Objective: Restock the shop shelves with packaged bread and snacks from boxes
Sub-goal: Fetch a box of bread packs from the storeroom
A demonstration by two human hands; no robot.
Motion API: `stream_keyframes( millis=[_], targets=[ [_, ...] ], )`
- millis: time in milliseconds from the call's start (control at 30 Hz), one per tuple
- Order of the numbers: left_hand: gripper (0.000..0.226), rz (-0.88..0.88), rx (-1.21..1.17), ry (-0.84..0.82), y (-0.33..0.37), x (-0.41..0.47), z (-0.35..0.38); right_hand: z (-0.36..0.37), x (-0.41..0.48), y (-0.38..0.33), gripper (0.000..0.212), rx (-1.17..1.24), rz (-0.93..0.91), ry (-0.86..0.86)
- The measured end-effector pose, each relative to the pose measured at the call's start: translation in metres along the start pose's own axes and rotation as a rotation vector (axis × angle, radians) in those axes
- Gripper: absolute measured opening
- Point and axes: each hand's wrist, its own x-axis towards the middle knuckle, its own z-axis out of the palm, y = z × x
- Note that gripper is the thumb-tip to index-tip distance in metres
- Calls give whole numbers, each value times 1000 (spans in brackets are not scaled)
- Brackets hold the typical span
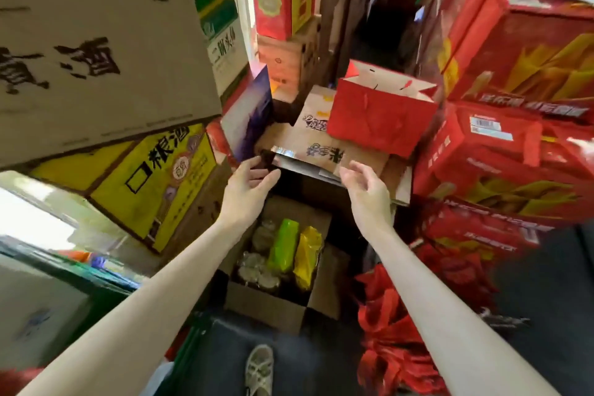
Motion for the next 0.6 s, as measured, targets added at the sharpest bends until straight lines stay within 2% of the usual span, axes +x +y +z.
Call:
stream_keyframes(
  millis=[233, 367, 600],
  targets=[
    [54, -210, 48, -166, -111, 92, 38, 67, 53, 111, 40, -26, 211, 45],
    [53, -305, 96, -263, -167, 117, 60, 89, 68, 172, 43, -26, 347, 60],
    [55, -458, 115, -332, -276, 139, 105, 113, 80, 285, 47, -14, 522, 72]
  ],
)
